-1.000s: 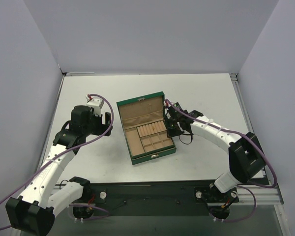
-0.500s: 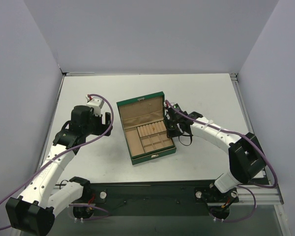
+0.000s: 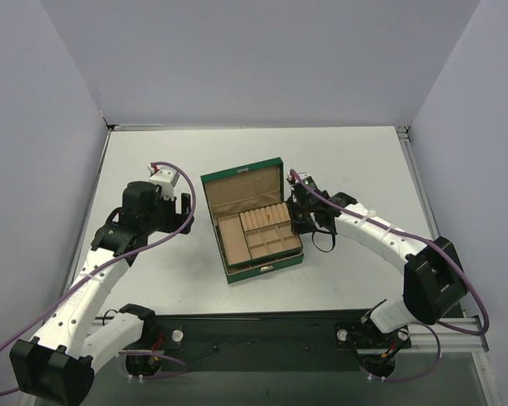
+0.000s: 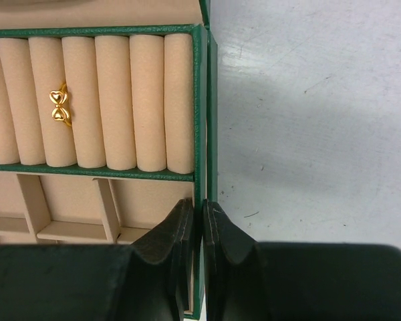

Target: Organize the mixed jewelry

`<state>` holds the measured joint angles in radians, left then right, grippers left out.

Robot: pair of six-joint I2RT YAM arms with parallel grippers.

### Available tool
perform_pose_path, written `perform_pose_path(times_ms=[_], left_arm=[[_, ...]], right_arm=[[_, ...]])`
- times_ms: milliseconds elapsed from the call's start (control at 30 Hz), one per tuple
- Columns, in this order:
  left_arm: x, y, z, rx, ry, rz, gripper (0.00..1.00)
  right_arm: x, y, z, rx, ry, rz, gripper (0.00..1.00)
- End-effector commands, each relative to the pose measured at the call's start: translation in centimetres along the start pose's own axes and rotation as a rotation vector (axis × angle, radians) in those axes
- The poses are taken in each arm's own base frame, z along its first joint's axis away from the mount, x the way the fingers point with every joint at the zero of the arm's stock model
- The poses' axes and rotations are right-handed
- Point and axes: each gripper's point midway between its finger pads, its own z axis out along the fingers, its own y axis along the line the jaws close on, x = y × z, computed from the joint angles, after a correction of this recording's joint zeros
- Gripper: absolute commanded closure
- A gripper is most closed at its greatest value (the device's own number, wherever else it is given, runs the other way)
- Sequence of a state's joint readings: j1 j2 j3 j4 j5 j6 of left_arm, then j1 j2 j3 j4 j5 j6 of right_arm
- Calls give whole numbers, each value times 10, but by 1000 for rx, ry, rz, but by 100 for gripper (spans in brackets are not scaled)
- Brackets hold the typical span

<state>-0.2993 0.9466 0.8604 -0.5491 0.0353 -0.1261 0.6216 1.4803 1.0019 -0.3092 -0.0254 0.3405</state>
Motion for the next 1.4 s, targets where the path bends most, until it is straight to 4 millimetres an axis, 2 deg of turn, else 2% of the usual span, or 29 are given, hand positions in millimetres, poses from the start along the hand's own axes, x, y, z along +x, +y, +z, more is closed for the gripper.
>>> perform_pose_path(times_ms=[0,600,800,1367], left_arm=[[-10,-1,0,8,-36,5,12],[-10,-1,0,10,-35,5,12],[-10,-1,0,7,-37,5,12],[-10,-1,1,8,-32,5,12]], right_arm=[[-8,-4,-13,12,-42,22,100],[4,7,-2,-47,24,3,100],[10,1,1,-18,38,-4,100],[9,7,10,-26,47,2,100]])
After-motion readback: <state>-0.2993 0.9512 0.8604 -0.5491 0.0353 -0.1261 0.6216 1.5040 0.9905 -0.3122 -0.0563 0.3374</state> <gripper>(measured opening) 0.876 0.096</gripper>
